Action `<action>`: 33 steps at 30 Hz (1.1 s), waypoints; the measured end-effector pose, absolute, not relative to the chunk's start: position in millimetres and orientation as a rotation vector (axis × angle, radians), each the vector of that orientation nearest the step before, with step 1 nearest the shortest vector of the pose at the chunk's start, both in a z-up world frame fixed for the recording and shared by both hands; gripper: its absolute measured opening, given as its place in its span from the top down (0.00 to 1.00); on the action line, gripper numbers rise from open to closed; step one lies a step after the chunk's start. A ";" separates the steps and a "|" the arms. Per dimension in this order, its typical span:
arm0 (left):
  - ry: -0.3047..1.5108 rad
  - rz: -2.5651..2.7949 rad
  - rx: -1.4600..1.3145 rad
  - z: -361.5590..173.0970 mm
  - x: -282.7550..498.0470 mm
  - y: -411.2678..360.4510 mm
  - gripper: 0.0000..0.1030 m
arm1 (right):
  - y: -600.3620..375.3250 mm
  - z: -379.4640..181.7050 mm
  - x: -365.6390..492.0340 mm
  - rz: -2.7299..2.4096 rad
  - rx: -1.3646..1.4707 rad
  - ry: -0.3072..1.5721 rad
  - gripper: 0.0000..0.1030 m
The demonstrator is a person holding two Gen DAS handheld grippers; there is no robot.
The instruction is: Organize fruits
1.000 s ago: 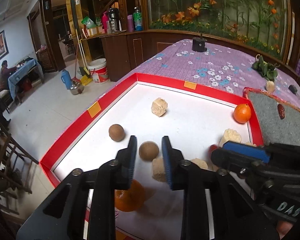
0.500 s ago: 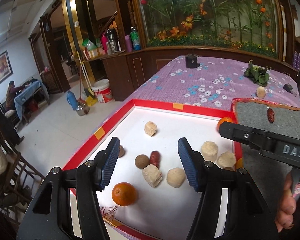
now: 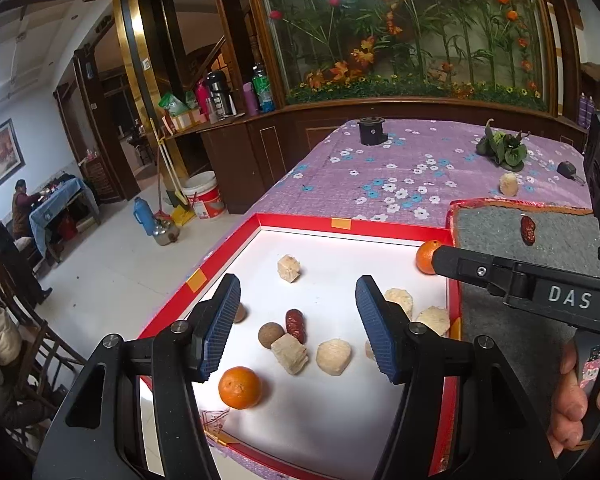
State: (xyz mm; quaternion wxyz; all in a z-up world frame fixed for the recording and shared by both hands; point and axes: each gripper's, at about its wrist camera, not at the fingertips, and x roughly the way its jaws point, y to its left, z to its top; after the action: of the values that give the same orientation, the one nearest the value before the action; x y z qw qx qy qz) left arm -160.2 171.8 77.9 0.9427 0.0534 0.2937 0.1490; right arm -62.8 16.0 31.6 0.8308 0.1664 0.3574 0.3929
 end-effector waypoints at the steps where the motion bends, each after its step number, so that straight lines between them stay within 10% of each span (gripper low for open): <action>1: 0.600 0.302 0.111 77.6 -159.3 170.1 0.41 | 13.5 32.0 -63.2 0.833 0.357 0.757 0.65; 33: 0.648 0.280 0.126 66.7 -155.8 154.0 0.41 | -20.1 32.8 -57.3 0.780 0.425 0.755 0.65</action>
State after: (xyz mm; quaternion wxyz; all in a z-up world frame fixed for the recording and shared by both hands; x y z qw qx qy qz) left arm -155.8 154.0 66.7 0.9365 0.0619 0.3169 0.1369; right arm -57.3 -20.1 32.8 0.8348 0.2008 0.3563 0.3685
